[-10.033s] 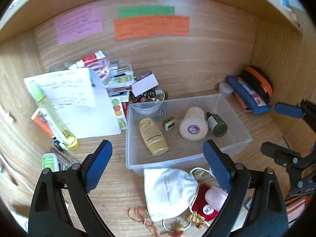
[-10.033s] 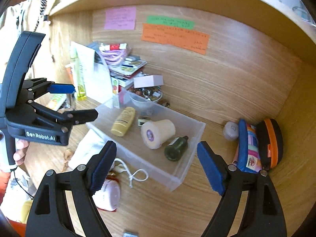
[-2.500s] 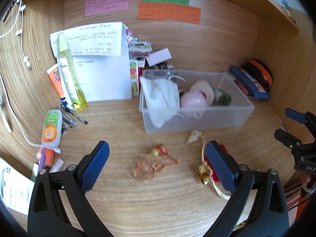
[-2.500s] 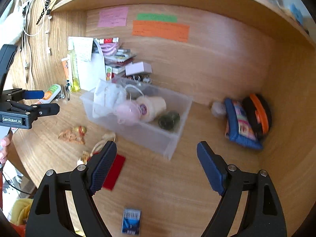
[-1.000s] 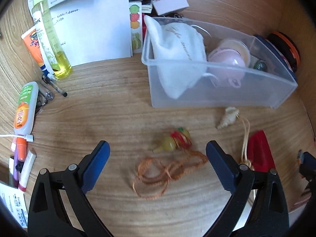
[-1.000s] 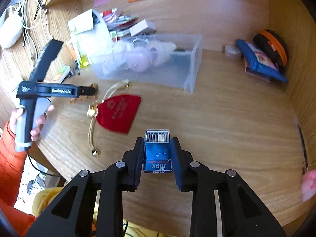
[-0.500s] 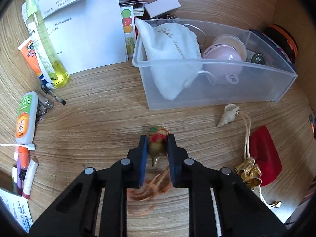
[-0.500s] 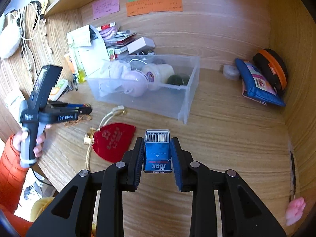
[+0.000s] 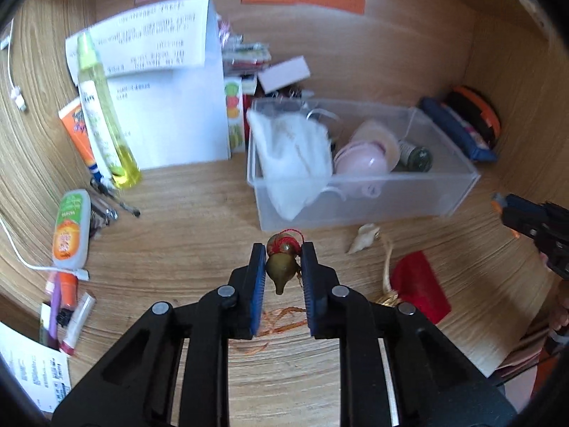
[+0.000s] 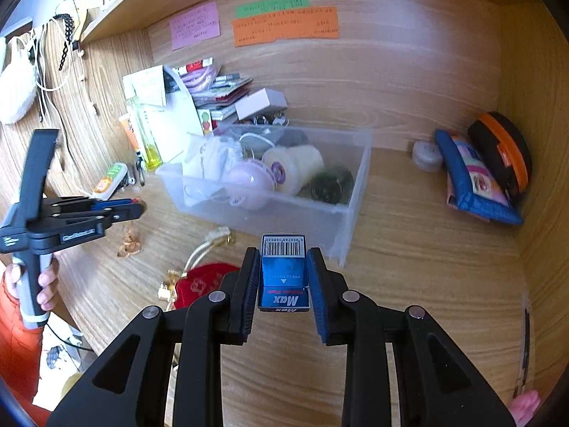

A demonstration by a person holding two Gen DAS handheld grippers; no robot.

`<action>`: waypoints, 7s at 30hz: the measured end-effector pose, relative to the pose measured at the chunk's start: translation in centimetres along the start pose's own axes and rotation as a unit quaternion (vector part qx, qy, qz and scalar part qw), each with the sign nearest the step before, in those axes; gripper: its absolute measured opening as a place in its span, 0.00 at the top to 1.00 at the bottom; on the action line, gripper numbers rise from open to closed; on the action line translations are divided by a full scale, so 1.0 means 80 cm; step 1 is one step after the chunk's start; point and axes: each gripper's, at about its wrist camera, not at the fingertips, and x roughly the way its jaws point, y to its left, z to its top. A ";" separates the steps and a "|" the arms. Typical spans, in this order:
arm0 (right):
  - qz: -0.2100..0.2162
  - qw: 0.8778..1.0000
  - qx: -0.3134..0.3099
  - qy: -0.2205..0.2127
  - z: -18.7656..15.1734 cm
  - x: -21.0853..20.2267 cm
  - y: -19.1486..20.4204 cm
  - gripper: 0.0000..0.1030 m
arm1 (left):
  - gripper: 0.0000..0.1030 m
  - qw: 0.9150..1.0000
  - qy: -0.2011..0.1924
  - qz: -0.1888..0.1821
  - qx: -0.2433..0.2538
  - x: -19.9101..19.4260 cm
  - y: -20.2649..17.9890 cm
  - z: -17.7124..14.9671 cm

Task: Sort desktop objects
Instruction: 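Lift the Max card and gold ornament and carry both over the clear box, then open both grippers to drop the card and ornament into the box, then grasp the red velvet pouch by its gold neck with the right gripper, then grasp the small seashell with the left gripper while the right lifts the red pouch, then carry the seashell and red pouch over the clear box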

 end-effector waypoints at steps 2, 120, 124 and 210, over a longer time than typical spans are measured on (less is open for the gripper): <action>0.001 1.000 -0.001 -0.006 0.009 -0.002 -0.001 0.76 | 0.82 1.000 -0.011 0.000 -0.001 -0.005 -0.006 0.009; 0.067 0.993 -0.083 0.050 0.014 0.057 0.054 0.23 | 0.11 0.998 -0.044 0.005 -0.037 -0.009 0.003 0.005; 0.082 0.991 -0.067 0.078 -0.012 0.072 0.064 0.23 | 0.11 0.998 -0.035 -0.003 -0.044 -0.008 0.007 -0.008; 0.084 0.996 -0.015 -0.010 0.028 0.018 -0.016 0.83 | 0.83 0.998 -0.019 0.053 0.037 0.037 -0.082 0.021</action>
